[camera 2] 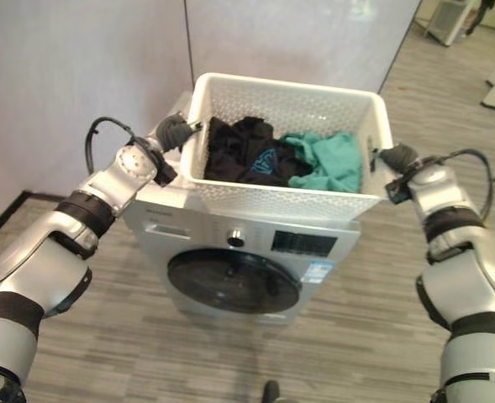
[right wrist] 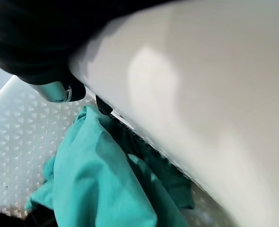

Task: Grab the laundry basket,head to the washer,open it,put in the laundry and shut it.

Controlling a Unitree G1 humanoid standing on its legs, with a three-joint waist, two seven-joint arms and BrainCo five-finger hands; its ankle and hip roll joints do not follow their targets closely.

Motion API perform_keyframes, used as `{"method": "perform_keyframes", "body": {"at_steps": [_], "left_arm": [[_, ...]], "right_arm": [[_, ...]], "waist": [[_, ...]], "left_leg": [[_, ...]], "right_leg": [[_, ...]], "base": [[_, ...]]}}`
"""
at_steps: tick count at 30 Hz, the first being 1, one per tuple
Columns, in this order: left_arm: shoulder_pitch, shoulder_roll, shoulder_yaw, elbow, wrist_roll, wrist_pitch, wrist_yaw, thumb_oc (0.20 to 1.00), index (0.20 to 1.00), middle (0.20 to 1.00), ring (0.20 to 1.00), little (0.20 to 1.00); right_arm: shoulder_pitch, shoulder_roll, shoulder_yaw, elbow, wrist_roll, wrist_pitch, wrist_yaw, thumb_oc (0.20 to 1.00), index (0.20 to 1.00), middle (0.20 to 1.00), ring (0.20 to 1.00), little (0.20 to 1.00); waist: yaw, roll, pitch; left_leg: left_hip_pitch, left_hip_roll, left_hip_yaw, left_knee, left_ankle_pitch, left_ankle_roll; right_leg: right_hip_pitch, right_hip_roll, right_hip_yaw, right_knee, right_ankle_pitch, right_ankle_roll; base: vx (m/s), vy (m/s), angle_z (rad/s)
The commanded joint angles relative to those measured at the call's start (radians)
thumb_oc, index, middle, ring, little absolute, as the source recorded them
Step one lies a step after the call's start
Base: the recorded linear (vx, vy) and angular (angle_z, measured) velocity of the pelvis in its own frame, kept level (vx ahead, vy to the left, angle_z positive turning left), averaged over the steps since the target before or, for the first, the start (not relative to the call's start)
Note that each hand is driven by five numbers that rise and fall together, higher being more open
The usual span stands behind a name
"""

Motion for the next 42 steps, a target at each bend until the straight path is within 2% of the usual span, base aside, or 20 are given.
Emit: {"method": "perform_keyframes", "body": {"at_steps": [1,6,10,16,19,22,23,24,25,26,27,28,31,33,34,36,38,40,41,42], "left_arm": [[-0.161,0.051,0.015,0.16,0.001,-0.02,0.073,1.0,1.0,1.0,1.0,1.0],[-0.194,0.049,0.009,0.241,0.002,-0.008,0.074,1.0,1.0,1.0,1.0,1.0],[-0.201,0.062,0.01,0.233,0.009,-0.017,0.086,1.0,1.0,1.0,1.0,1.0],[-0.187,0.118,0.055,0.166,-0.002,-0.048,0.141,1.0,1.0,1.0,1.0,1.0],[-0.13,0.2,0.135,0.013,-0.003,-0.074,0.199,1.0,1.0,1.0,1.0,1.0],[-0.029,0.269,0.23,-0.141,0.0,-0.086,0.228,1.0,1.0,1.0,1.0,1.0],[0.06,0.311,0.308,-0.243,-0.003,-0.094,0.238,1.0,1.0,1.0,1.0,1.0],[0.234,0.371,0.452,-0.41,0.025,-0.105,0.255,1.0,1.0,1.0,1.0,1.0],[0.244,0.369,0.453,-0.419,0.028,-0.101,0.256,1.0,1.0,1.0,1.0,1.0],[0.567,0.401,0.707,-0.613,0.09,-0.105,0.275,1.0,1.0,1.0,1.0,1.0],[0.578,0.399,0.709,-0.622,0.092,-0.102,0.274,1.0,1.0,1.0,1.0,1.0],[0.899,0.334,0.927,-0.766,0.147,-0.106,0.258,1.0,1.0,1.0,1.0,1.0],[1.077,0.26,1.026,-0.819,0.147,-0.107,0.242,1.0,1.0,1.0,1.0,1.0],[1.326,0.104,1.111,-0.896,0.129,-0.101,0.187,1.0,1.0,1.0,1.0,1.0],[1.329,0.104,1.112,-0.899,0.129,-0.1,0.186,1.0,1.0,1.0,1.0,1.0],[1.433,-0.014,1.077,-0.901,0.048,-0.095,0.123,1.0,1.0,1.0,1.0,1.0],[1.453,-0.043,1.062,-0.898,0.022,-0.093,0.103,1.0,1.0,1.0,1.0,1.0],[1.446,-0.077,0.996,-0.875,-0.048,-0.094,0.087,1.0,1.0,1.0,1.0,1.0],[1.445,-0.076,0.996,-0.874,-0.048,-0.095,0.087,1.0,1.0,1.0,1.0,1.0],[1.404,-0.088,0.917,-0.819,-0.051,-0.091,0.073,1.0,1.0,1.0,1.0,1.0]], "right_arm": [[-0.084,-0.062,0.081,0.131,-0.04,0.004,-0.048,1.0,1.0,1.0,1.0,1.0],[-0.126,-0.012,0.079,0.166,-0.017,0.003,-0.062,1.0,1.0,1.0,1.0,1.0],[-0.145,-0.03,0.059,0.17,0.034,-0.009,-0.083,1.0,1.0,1.0,1.0,1.0],[-0.176,-0.128,-0.039,0.096,0.235,-0.082,-0.158,1.0,1.0,1.0,1.0,1.0],[-0.111,-0.212,-0.115,0.011,0.302,-0.124,-0.176,1.0,1.0,1.0,1.0,1.0],[-0.007,-0.269,-0.195,-0.086,0.328,-0.144,-0.181,1.0,1.0,1.0,1.0,1.0],[0.085,-0.302,-0.267,-0.157,0.34,-0.156,-0.189,1.0,1.0,1.0,1.0,1.0],[0.278,-0.333,-0.404,-0.321,0.33,-0.176,-0.196,1.0,1.0,1.0,1.0,1.0],[0.297,-0.332,-0.416,-0.333,0.327,-0.174,-0.199,1.0,1.0,1.0,1.0,1.0],[0.647,-0.313,-0.672,-0.604,0.279,-0.208,-0.218,1.0,1.0,1.0,1.0,1.0],[0.666,-0.311,-0.683,-0.617,0.276,-0.205,-0.22,1.0,1.0,1.0,1.0,1.0],[0.964,-0.222,-0.886,-0.808,0.216,-0.235,-0.213,1.0,1.0,1.0,1.0,1.0],[1.101,-0.153,-0.943,-0.925,0.175,-0.224,-0.195,1.0,1.0,1.0,1.0,1.0],[1.276,-0.036,-0.969,-1.062,0.18,-0.213,-0.11,1.0,1.0,1.0,1.0,1.0],[1.279,-0.036,-0.969,-1.065,0.179,-0.212,-0.11,1.0,1.0,1.0,1.0,1.0],[1.38,0.011,-0.942,-1.163,0.181,-0.186,-0.038,1.0,1.0,1.0,1.0,1.0],[1.416,0.02,-0.947,-1.193,0.171,-0.17,-0.022,1.0,1.0,1.0,1.0,1.0],[1.43,0.034,-0.899,-1.191,0.153,-0.168,-0.017,1.0,1.0,1.0,1.0,1.0],[1.429,0.034,-0.899,-1.19,0.153,-0.169,-0.017,1.0,1.0,1.0,1.0,1.0],[1.412,0.061,-0.808,-1.159,0.117,-0.163,-0.019,1.0,1.0,1.0,1.0,1.0]], "waist": [[0.039,0.067,-0.04],[0.038,0.073,-0.039],[0.044,0.073,-0.037],[0.047,0.074,-0.035],[0.05,0.074,-0.031],[0.053,0.074,-0.032],[0.054,0.075,-0.033],[0.051,0.076,-0.031],[0.054,0.077,-0.036],[0.05,0.078,-0.032],[0.053,0.08,-0.037],[0.056,0.081,-0.031],[0.058,0.088,-0.032],[0.069,0.084,-0.004],[0.069,0.085,-0.009],[0.084,0.072,0.04],[0.084,0.066,0.043],[0.095,0.049,0.076],[0.091,0.048,0.072],[0.08,0.027,0.09]], "left_leg": [[-0.006,0.106,-0.021,-0.065,0.052,-0.058],[-0.012,0.103,-0.018,-0.065,0.052,-0.059],[-0.017,0.099,-0.018,-0.065,0.052,-0.06],[-0.022,0.092,-0.015,-0.065,0.046,-0.062],[-0.025,0.089,-0.011,-0.065,0.042,-0.06],[-0.023,0.087,-0.006,-0.065,0.037,-0.059],[-0.023,0.086,-0.004,-0.065,0.034,-0.058],[-0.025,0.08,0.0,-0.065,0.038,-0.056],[-0.017,0.085,0.001,-0.065,0.027,-0.058],[-0.021,0.082,0.003,-0.065,0.033,-0.056],[-0.013,0.086,0.002,-0.065,0.02,-0.058],[-0.013,0.087,0.001,-0.065,0.028,-0.055],[-0.002,0.097,0.001,-0.065,0.018,-0.058],[-0.01,0.115,0.001,-0.037,0.029,-0.061],[-0.009,0.116,0.0,-0.038,0.024,-0.061],[-0.075,0.127,-0.026,0.014,0.044,-0.07],[-0.105,0.127,-0.036,0.008,0.069,-0.074],[-0.174,0.14,-0.039,0.027,0.13,-0.087],[-0.184,0.137,-0.043,0.028,0.135,-0.085],[-0.2,0.146,-0.024,0.169,0.075,-0.075]], "right_leg": [[0.028,-0.032,0.01,0.047,-0.113,0.089],[0.027,-0.033,0.013,0.037,-0.108,0.088],[0.032,-0.035,0.009,0.026,-0.104,0.09],[0.034,-0.04,0.01,0.008,-0.096,0.097],[0.03,-0.044,0.01,0.005,-0.093,0.101],[0.03,-0.047,0.01,0.002,-0.094,0.102],[0.032,-0.049,0.009,0.0,-0.095,0.102],[0.028,-0.054,0.011,0.0,-0.091,0.1],[0.035,-0.049,0.012,0.0,-0.1,0.101],[0.031,-0.052,0.016,0.0,-0.102,0.094],[0.039,-0.047,0.017,0.0,-0.112,0.096],[0.036,-0.046,0.025,0.0,-0.115,0.085],[0.044,-0.036,0.033,0.0,-0.133,0.079],[0.045,-0.019,0.049,0.0,-0.147,0.057],[0.046,-0.018,0.05,0.0,-0.151,0.059],[0.038,-0.01,0.036,0.0,-0.16,0.041],[0.025,-0.013,0.022,0.0,-0.16,0.036],[0.01,-0.023,-0.018,0.0,-0.16,0.029],[0.003,-0.026,-0.023,0.0,-0.157,0.029],[-0.043,-0.047,-0.065,0.0,-0.129,0.023]], "base": [[0.0,0.0,0.0],[0.0,0.0,0.0],[0.0,0.0,0.0],[0.0,0.0,0.0],[0.0,0.0,0.0],[0.0,0.0,0.0],[-0.01,-0.008,-0.04],[0.03,-0.011,-0.08],[0.0,-0.044,-0.09],[0.06,-0.043,-0.04],[-0.01,-0.109,0.03],[0.05,-0.074,-0.01],[-0.01,-0.098,-0.05],[-0.06,-0.158,-0.09],[-0.16,-0.169,-0.1],[-0.22,-0.139,-0.05],[-0.19,-0.057,0.16],[-0.23,-0.051,0.49],[-0.41,-0.054,0.88],[-0.31,-0.027,1.28]]}}
